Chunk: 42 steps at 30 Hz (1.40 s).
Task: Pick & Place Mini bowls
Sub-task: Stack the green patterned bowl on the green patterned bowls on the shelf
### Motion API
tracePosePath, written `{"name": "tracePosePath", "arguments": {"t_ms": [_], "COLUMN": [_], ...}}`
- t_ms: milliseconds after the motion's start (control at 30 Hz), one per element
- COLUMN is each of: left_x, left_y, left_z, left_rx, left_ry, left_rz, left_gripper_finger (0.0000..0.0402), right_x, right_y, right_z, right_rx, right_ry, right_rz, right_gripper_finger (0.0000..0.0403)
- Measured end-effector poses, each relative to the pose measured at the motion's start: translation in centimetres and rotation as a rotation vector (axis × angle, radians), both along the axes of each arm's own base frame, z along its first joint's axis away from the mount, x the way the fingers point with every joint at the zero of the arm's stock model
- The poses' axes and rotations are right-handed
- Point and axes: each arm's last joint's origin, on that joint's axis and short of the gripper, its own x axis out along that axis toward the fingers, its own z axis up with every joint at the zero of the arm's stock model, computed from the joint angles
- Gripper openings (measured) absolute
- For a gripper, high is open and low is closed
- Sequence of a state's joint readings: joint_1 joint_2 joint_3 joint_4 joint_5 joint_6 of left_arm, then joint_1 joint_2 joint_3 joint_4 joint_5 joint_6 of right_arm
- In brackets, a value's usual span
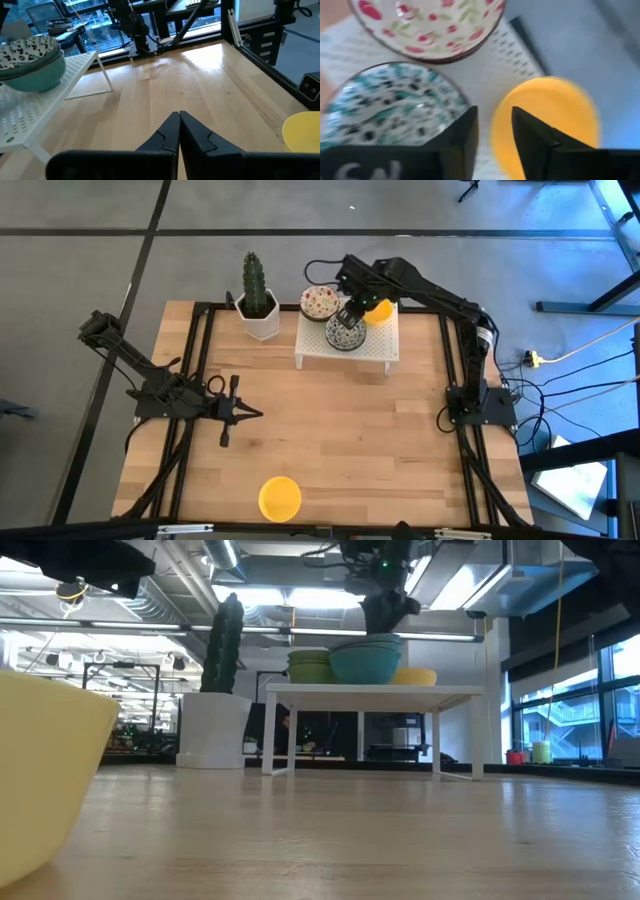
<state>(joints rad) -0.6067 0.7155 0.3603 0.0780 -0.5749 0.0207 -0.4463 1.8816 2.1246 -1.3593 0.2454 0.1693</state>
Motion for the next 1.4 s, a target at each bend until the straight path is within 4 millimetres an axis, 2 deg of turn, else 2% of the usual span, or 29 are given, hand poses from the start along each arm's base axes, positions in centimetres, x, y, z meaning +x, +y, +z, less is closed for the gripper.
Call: {"name": "tracePosePath", "arguments": {"t_ms": [133,300,567,733,833,1000,1133,1267,1400], "left_x": [0.0,0.0,0.0,0.0,0.0,0.0,0.0,0.0,0.0], "left_y": [0.0,0.0,0.0,0.0,0.0,0.0,0.0,0.0,0.0], "left_z": [0.0,0.0,0.0,0.0,0.0,0.1,0.1,0.1,0.1], "left_rx": [-0.018,-0.023,-0.025,-0.042,-0.052,-0.063,-0.064,-0.063,-0.063], "left_ry": [0.001,0.004,0.002,0.001,0.000,-0.006,-0.006,-0.005,-0.005], "left_rz": [0.003,0.005,0.005,0.009,0.011,0.013,0.013,0.013,0.013], "left_gripper_finger": [0.0004,0.0004,0.0004,0.0004,0.0004,0.0004,0.0004,0.0004,0.0004], "right_x": [0.5,1.2,2.0,2.1,2.2,2.5,2.7,3.6,4.6], "right_y": [0.7,1.9,3.7,3.8,3.8,4.3,6.5,10.0,12.7], "right_z": [0.2,0.0,-1.9,-3.0,-3.0,-1.4,-0.7,-0.6,-1.8], "right_rx": [-0.145,-0.203,-0.183,-0.169,-0.172,-0.221,-0.259,-0.334,-0.451], "right_ry": [0.050,0.084,0.136,0.166,0.160,0.094,0.119,0.137,0.168], "right_rz": [0.004,0.027,0.048,0.051,0.050,0.052,0.105,0.215,0.254], "right_gripper_finger": [0.0071,0.0008,0.0004,0.0003,0.0004,0.0004,0.0002,0.0002,0.0001]}}
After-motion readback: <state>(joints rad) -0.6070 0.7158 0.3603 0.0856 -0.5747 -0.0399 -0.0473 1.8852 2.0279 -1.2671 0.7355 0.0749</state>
